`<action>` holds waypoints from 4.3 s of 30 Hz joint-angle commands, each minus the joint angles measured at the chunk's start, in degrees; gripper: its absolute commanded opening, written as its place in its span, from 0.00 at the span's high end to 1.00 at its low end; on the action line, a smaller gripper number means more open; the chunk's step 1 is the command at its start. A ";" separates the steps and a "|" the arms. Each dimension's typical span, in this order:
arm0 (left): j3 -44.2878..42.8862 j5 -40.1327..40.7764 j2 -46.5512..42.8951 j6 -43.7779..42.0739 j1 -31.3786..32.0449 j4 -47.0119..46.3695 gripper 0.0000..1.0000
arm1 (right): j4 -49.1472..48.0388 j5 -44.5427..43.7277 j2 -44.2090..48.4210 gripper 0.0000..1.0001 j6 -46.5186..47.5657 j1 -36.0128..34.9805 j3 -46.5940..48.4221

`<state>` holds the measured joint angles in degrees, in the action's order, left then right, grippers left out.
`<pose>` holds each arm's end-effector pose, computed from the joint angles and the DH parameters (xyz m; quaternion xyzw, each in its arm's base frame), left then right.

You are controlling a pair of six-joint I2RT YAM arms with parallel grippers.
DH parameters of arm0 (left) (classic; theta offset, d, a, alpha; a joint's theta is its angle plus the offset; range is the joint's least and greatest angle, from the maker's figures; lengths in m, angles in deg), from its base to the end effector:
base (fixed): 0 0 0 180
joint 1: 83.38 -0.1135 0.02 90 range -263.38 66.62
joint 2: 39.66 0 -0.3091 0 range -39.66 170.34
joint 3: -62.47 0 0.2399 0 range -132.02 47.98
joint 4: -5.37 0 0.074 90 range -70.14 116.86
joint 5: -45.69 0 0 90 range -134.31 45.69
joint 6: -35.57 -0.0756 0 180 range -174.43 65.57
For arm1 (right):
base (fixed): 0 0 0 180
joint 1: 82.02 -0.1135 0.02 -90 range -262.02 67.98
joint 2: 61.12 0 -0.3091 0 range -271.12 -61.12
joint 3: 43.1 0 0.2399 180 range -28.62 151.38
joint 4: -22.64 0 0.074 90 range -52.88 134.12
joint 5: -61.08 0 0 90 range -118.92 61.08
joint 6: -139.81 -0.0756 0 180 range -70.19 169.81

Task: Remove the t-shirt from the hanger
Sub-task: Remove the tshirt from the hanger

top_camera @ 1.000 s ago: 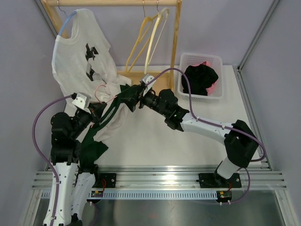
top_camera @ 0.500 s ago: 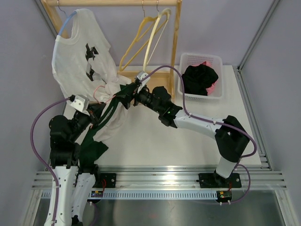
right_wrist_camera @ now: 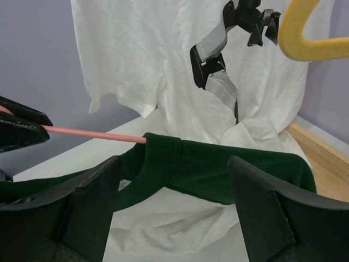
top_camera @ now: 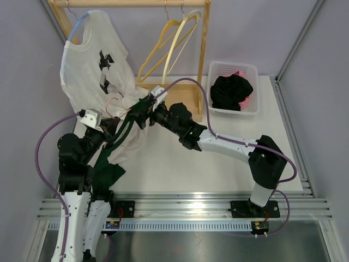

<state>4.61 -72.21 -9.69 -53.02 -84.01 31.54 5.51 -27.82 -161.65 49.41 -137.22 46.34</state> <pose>0.1054 -0.0342 0.3844 0.1609 0.6788 -0.1726 0.6953 0.2617 0.3791 0.3870 -0.3141 0.5905 0.3524 0.6546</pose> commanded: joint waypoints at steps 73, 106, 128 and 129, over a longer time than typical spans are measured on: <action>-13.84 -19.92 0.17 -6.16 -0.08 9.15 1.00 | 4.02 -22.20 26.35 1.00 5.50 10.99 -17.04; -9.36 -7.70 2.28 39.90 -0.08 -45.70 1.00 | 13.49 25.44 28.28 1.00 22.46 4.40 -20.47; -8.04 5.48 4.82 14.94 -0.08 -19.78 1.00 | 24.25 24.39 3.16 0.87 19.75 3.61 -15.80; -8.56 5.66 5.26 14.85 -0.08 -19.16 1.00 | 20.14 24.99 1.32 0.82 19.13 3.52 -16.68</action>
<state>-3.37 -68.74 -6.10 -36.67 -83.98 12.07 33.88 -1.59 -157.67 71.64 -133.04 30.93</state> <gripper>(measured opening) 0.037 0.147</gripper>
